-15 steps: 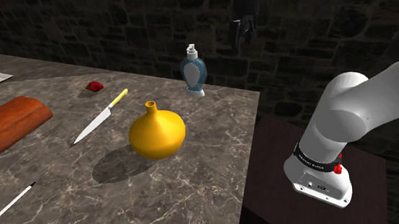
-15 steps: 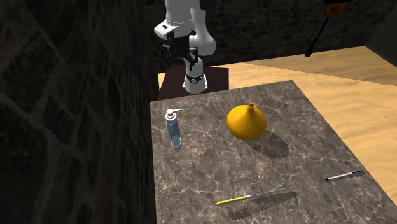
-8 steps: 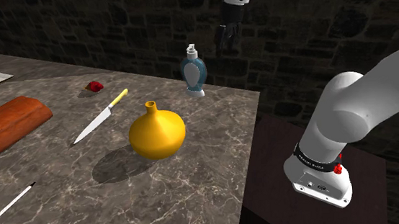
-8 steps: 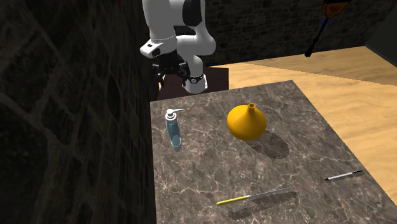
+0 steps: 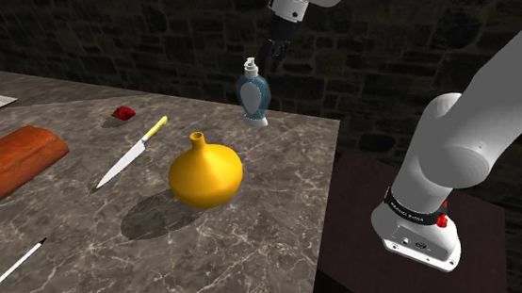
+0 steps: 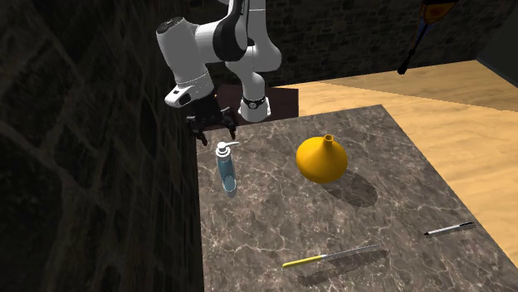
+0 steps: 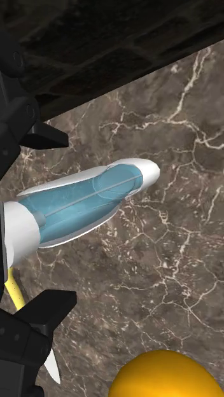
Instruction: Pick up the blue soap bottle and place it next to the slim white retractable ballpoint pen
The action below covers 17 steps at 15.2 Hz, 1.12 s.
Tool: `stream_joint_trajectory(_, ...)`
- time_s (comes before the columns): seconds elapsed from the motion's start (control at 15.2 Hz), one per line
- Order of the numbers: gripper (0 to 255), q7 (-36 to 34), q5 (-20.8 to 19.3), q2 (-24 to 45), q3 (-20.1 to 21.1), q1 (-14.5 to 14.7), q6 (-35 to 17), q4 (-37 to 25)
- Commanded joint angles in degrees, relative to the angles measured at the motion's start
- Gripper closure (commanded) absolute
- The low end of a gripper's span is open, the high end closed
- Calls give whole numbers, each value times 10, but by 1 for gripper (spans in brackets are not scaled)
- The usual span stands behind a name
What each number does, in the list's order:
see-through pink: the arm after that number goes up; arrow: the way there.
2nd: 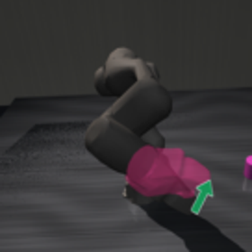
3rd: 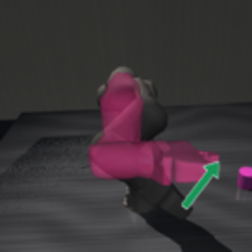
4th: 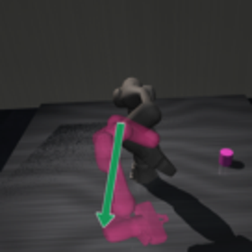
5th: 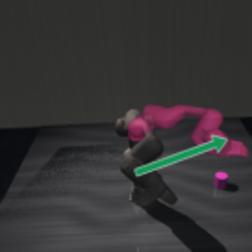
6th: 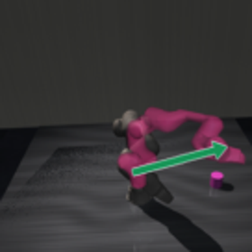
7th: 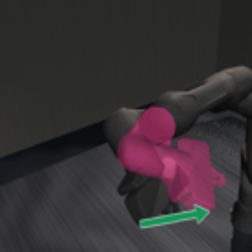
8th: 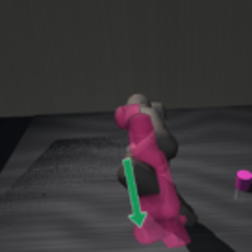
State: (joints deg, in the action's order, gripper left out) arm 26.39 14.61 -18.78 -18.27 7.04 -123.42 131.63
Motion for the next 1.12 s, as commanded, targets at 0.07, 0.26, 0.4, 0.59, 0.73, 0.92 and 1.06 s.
stream_joint_trajectory(0.07, 0, 22, 25, 23, -8, 10, -25, 0)
stream_joint_trajectory(0.26, 0, 28, 35, 36, -7, 14, -47, 10)
stream_joint_trajectory(0.4, 0, 33, 41, 45, -6, 18, -61, 16)
stream_joint_trajectory(0.59, 0, 34, 44, 48, -6, 19, -65, 17)
stream_joint_trajectory(0.73, 0, 34, 44, 48, -6, 19, -65, 17)
stream_joint_trajectory(0.92, 0, 34, 44, 48, -6, 19, -65, 17)
stream_joint_trajectory(1.06, 255, 34, 44, 48, -6, 19, -65, 17)
